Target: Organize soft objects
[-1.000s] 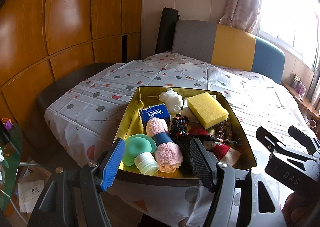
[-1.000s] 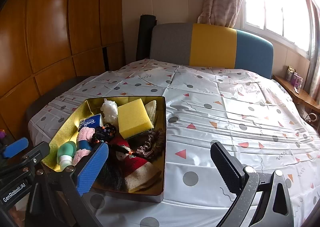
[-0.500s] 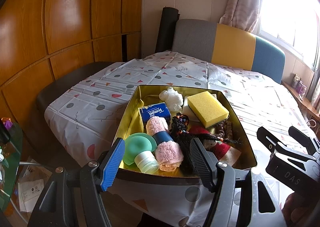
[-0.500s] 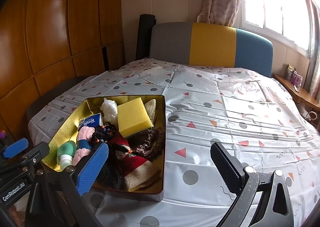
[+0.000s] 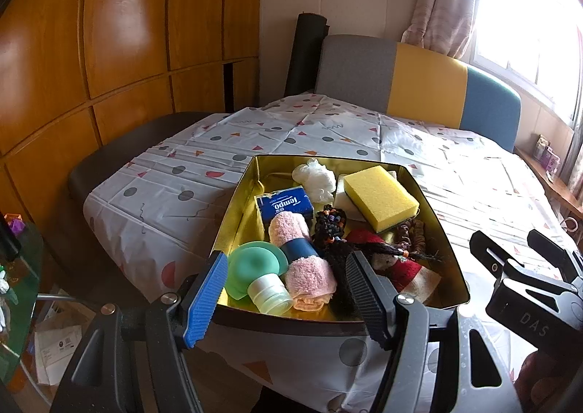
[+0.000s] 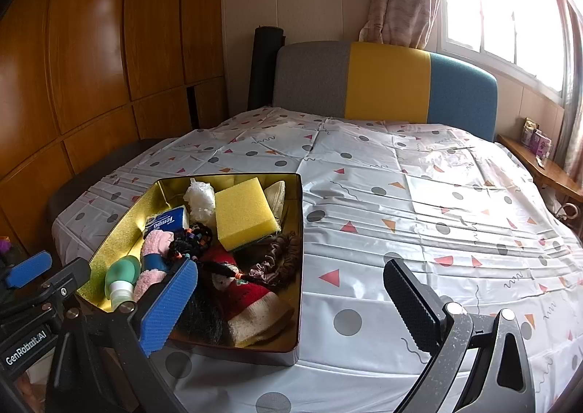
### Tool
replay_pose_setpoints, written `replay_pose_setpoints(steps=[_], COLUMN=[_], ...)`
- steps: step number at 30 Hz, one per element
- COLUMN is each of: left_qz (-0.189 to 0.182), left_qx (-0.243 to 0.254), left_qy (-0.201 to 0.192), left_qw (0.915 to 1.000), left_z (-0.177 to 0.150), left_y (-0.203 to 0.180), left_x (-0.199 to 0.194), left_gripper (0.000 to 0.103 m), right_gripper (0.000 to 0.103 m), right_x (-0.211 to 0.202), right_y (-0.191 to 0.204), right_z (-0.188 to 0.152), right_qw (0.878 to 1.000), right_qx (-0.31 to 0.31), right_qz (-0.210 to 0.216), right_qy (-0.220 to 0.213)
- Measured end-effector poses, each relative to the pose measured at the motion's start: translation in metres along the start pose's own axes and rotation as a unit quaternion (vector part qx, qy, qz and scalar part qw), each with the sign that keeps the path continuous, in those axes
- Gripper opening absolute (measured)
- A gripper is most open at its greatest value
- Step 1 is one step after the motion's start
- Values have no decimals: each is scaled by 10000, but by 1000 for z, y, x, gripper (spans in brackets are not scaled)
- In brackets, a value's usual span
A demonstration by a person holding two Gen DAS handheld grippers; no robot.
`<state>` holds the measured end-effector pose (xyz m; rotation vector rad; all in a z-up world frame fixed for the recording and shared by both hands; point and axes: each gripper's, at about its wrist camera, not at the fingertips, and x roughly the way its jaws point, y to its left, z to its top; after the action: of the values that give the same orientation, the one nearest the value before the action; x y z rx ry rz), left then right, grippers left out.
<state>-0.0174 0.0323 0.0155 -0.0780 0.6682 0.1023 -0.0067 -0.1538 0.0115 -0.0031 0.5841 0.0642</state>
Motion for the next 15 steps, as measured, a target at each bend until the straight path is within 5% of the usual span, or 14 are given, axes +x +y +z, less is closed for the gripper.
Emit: replay_pose_setpoints(steps=[10, 12, 15], left_qz=[249, 320, 443], left_qx=[3, 7, 192], left_qy=[-39, 1, -132], left_qw=[9997, 9995, 9987], left_z=[2, 2, -1], left_y=[1, -2, -5], left_x=[-2, 0, 0], left_gripper=[69, 81, 82], right_gripper=[103, 103, 103], right_x=[-1, 0, 3], right_y=[-1, -1, -3], right_z=[-2, -2, -3], right_qw=[10000, 10000, 10000], right_qx=[-11, -26, -29], right_qz=[26, 33, 29], right_qy=[27, 45, 82])
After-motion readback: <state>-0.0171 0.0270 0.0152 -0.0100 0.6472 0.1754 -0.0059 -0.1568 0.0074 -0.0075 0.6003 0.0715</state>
